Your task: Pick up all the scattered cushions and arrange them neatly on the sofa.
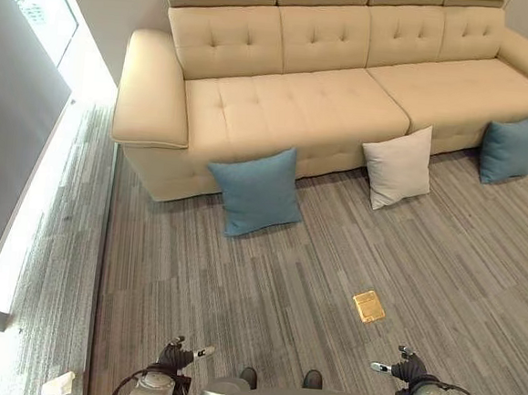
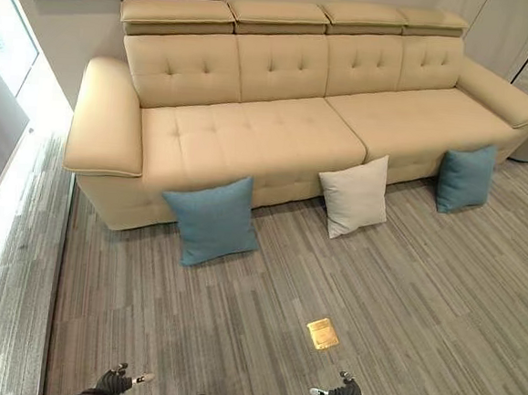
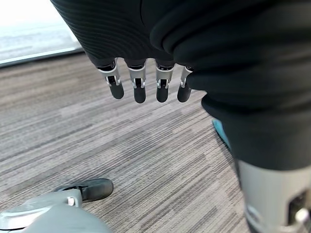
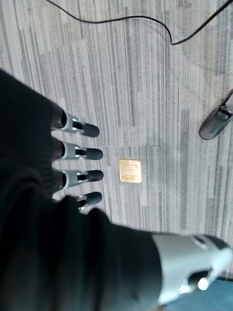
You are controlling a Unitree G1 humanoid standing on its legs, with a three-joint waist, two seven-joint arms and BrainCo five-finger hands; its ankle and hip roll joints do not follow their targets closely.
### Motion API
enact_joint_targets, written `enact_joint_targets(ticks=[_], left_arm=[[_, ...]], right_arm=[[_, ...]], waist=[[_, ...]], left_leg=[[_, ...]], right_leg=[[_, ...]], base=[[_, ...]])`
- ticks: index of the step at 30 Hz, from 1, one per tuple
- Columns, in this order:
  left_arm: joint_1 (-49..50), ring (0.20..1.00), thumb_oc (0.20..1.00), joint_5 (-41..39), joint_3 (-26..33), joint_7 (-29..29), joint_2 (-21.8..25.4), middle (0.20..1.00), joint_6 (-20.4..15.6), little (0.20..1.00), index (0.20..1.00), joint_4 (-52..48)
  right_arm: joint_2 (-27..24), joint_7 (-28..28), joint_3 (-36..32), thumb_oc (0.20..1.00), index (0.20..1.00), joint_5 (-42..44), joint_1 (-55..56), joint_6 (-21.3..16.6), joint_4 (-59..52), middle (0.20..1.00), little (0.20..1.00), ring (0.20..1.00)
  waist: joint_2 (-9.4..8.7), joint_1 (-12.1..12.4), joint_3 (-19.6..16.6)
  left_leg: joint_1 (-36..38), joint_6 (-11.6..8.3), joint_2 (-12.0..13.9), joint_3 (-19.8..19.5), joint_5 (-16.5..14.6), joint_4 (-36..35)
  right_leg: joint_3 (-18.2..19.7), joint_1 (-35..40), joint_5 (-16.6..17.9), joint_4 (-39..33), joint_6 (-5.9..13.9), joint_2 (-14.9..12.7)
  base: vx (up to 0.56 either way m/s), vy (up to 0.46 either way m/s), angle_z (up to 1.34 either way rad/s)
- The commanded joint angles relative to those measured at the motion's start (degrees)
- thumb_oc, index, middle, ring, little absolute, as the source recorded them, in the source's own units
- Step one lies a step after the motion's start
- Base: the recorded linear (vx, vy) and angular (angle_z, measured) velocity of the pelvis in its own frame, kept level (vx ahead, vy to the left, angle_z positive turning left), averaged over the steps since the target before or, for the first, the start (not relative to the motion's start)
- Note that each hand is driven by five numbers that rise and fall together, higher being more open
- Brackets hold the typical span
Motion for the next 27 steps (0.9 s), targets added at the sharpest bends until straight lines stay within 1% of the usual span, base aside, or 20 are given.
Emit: enact_joint_targets(ticks=[1,6,14,18,20,21,22,23,24,25,27], left_arm=[[-4.0,1.000,1.000,1.3,-0.3,0.3,-0.5,1.000,-0.9,1.000,1.000,2.5],[-3.9,1.000,1.000,0.4,0.1,0.0,-0.8,1.000,-1.0,1.000,1.000,2.4],[-4.2,1.000,1.000,1.6,-1.1,-0.5,-1.2,1.000,-0.8,1.000,1.000,2.2],[-4.4,1.000,1.000,1.8,-1.4,-0.5,-1.0,1.000,-0.9,1.000,1.000,2.1],[-4.5,1.000,1.000,1.9,-1.8,-0.4,-1.0,1.000,-0.8,1.000,1.000,2.1],[-4.7,1.000,1.000,1.8,-1.8,-0.2,-0.9,1.000,-0.8,1.000,1.000,2.2],[-5.0,1.000,1.000,1.6,-2.0,0.0,-0.7,1.000,-0.9,1.000,1.000,2.2],[-5.5,1.000,1.000,1.2,-2.2,0.2,-0.5,1.000,-0.9,1.000,1.000,2.0],[-5.5,1.000,1.000,1.2,-2.2,0.2,-0.5,1.000,-0.9,1.000,1.000,2.0],[-6.0,1.000,1.000,1.0,-2.5,0.3,-0.5,1.000,-0.9,1.000,1.000,2.3],[-6.2,1.000,1.000,0.7,-2.4,0.4,-0.5,1.000,-0.8,1.000,1.000,2.7]], right_arm=[[-1.4,-1.3,1.5,1.000,1.000,-1.0,-2.7,-0.6,1.3,1.000,1.000,1.000],[-1.3,-1.5,1.2,1.000,1.000,-0.8,-2.3,-0.5,1.6,1.000,1.000,1.000],[-1.2,-1.6,1.7,1.000,1.000,-1.9,-1.7,-0.2,2.4,1.000,1.000,1.000],[-1.2,-1.4,2.0,1.000,1.000,-2.3,-1.4,0.0,3.0,1.000,1.000,1.000],[-1.1,-1.3,2.1,1.000,1.000,-2.4,-1.6,0.1,3.0,1.000,1.000,1.000],[-1.0,-1.4,2.1,1.000,1.000,-2.3,-1.8,0.1,2.8,1.000,1.000,1.000],[-0.9,-1.5,2.1,1.000,1.000,-2.2,-2.1,0.0,2.3,1.000,1.000,1.000],[-0.9,-1.6,2.3,1.000,1.000,-1.8,-2.7,0.0,1.6,1.000,1.000,1.000],[-0.9,-1.6,2.3,1.000,1.000,-1.8,-2.7,0.0,1.6,1.000,1.000,1.000],[-1.0,-1.6,2.2,1.000,1.000,-1.4,-3.0,0.0,1.1,1.000,1.000,1.000],[-1.0,-1.7,2.3,1.000,1.000,-1.1,-3.3,0.0,0.9,1.000,1.000,1.000]], waist=[[0.14,0.4,2.2],[0.19,0.4,1.9],[0.33,-0.1,2.0],[0.13,0.2,2.0],[0.37,0.1,2.7],[0.58,0.0,3.0],[0.77,-0.3,3.5],[1.05,-0.8,3.8],[1.04,-0.8,3.8],[1.19,-1.1,3.6],[1.01,-1.0,3.4]], left_leg=[[-1.8,-0.28,-1.3,-0.8,-1.9,0.2],[-0.8,-0.13,-1.5,-0.7,-2.6,0.2],[-0.2,-0.05,-1.3,-0.1,-2.9,0.2],[-0.3,0.34,-1.6,-0.6,-3.0,0.2],[-0.7,0.70,-1.7,-1.5,-2.6,0.2],[-1.1,0.76,-1.7,-2.0,-2.3,0.2],[-1.8,0.85,-1.7,-2.8,-1.9,0.2],[-2.8,0.88,-1.6,-3.8,-1.3,0.2],[-2.9,0.88,-1.6,-3.8,-1.3,0.2],[-3.8,0.71,-1.7,-5.0,-0.7,0.2],[-4.5,0.28,-1.5,-5.9,-0.2,0.2]], right_leg=[[-2.7,3.3,-4.2,0.6,6.17,-3.2],[-2.6,4.0,-4.2,0.6,6.23,-3.3],[-2.0,3.8,-3.8,0.6,6.41,-3.4],[-1.7,3.9,-3.5,0.8,6.55,-3.5],[-1.6,2.3,-4.1,4.5,6.53,-4.0],[-1.0,1.1,-4.3,6.3,6.65,-4.1],[0.4,-0.7,-4.7,8.6,6.81,-4.0],[3.2,-2.1,-5.5,10.5,6.91,-3.4],[3.2,-2.1,-5.6,10.5,6.90,-3.4],[5.8,-2.8,-6.7,11.7,6.54,-2.5],[6.2,-1.9,-7.3,10.9,5.88,-2.1]], base=[[0.00,0.000,0.00],[0.00,0.000,0.00],[-0.01,0.003,-0.05],[-0.02,0.022,-0.08],[-0.05,0.012,0.00],[-0.08,-0.012,0.03],[-0.12,-0.030,0.14],[-0.09,-0.024,0.24],[-0.08,-0.060,0.43],[-0.04,-0.092,0.43],[-0.01,-0.165,0.53]])
